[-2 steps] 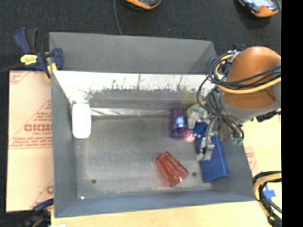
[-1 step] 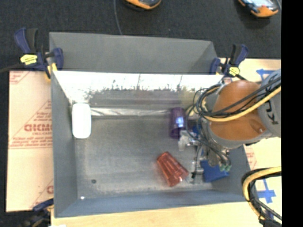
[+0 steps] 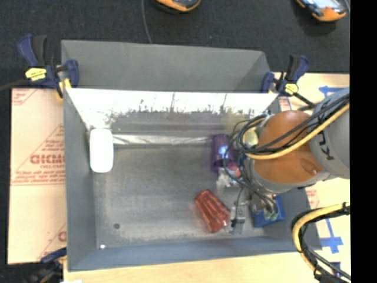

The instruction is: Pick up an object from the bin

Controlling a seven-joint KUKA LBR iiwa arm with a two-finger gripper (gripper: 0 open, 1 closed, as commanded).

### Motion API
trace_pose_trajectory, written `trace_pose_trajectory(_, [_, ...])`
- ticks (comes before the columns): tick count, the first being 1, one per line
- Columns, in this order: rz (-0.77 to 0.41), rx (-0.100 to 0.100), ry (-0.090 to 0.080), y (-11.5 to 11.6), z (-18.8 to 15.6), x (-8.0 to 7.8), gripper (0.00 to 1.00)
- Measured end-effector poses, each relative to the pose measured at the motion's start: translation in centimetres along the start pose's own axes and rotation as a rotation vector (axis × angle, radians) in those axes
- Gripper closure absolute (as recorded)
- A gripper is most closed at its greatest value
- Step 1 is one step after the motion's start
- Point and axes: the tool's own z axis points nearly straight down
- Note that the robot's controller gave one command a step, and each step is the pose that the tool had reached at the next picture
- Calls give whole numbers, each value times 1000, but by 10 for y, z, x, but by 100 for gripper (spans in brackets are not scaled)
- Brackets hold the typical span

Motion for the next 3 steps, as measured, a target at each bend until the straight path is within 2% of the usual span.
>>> trace_pose_trajectory(1, [-235,-2,0,28,30,6,0])
trace_pose_trajectory(2, [-270,1,-12,59,17,-14,0])
trace_pose_trajectory(3, [-74,0,-8,34,45,1,0])
